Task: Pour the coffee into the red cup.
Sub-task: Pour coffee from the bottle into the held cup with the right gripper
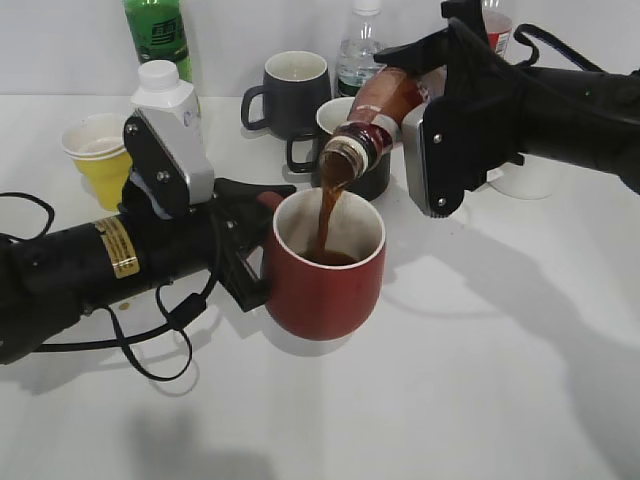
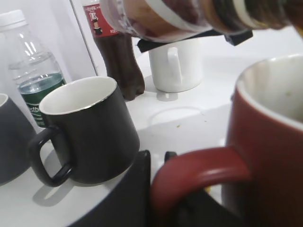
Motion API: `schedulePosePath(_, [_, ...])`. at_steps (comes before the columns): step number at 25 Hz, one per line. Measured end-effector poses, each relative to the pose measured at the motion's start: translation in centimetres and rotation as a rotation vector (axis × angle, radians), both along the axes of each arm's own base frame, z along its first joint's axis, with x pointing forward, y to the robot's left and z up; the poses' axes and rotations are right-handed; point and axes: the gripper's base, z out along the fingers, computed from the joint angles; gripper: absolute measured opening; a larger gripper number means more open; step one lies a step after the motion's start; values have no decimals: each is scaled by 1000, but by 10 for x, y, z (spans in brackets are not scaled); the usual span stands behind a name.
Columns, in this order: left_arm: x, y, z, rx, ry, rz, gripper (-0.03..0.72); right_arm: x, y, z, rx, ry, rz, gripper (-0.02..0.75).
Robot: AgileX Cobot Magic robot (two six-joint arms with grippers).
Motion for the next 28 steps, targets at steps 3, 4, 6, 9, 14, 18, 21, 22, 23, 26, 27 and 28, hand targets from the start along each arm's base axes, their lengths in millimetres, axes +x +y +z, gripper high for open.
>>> schedulePosePath(3, [-1,0,0,-1,0,-1,57,0,0,0,-9,-9,2,514])
schedulePosePath(4, [-1,0,0,-6,-1,-2,57,0,0,0,-12,-12,3,514])
schedulePosePath(6, [-2,1,-1,-6,1,-4,57,0,0,0,-23,-23,7,514])
schedulePosePath(9, [-3,1,-1,-7,1,-6,57,0,0,1,-27,-33,10,514])
schedulePosePath(14, [-3,1,-1,-11,-2,-7,57,0,1,2,-40,-58,21,514])
schedulePosePath(18, [-3,1,-1,-11,-2,-7,57,0,1,2,-48,-68,24,514])
schedulePosePath(21, [-3,1,-1,-11,-2,-7,57,0,1,2,-51,-73,26,514])
schedulePosePath(22, [-3,1,-1,-11,-2,-7,57,0,1,2,-51,-74,27,514])
schedulePosePath(23, [-3,1,-1,-11,-2,-7,57,0,1,2,-52,-78,29,514])
schedulePosePath(26, [-3,1,-1,-11,-2,-7,57,0,1,2,-54,-81,30,514])
schedulePosePath(27, [-3,1,-1,-11,-2,-7,57,0,1,2,-55,-81,30,514])
schedulePosePath(28, [-3,1,-1,-11,-2,-7,57,0,1,2,-56,-82,30,514])
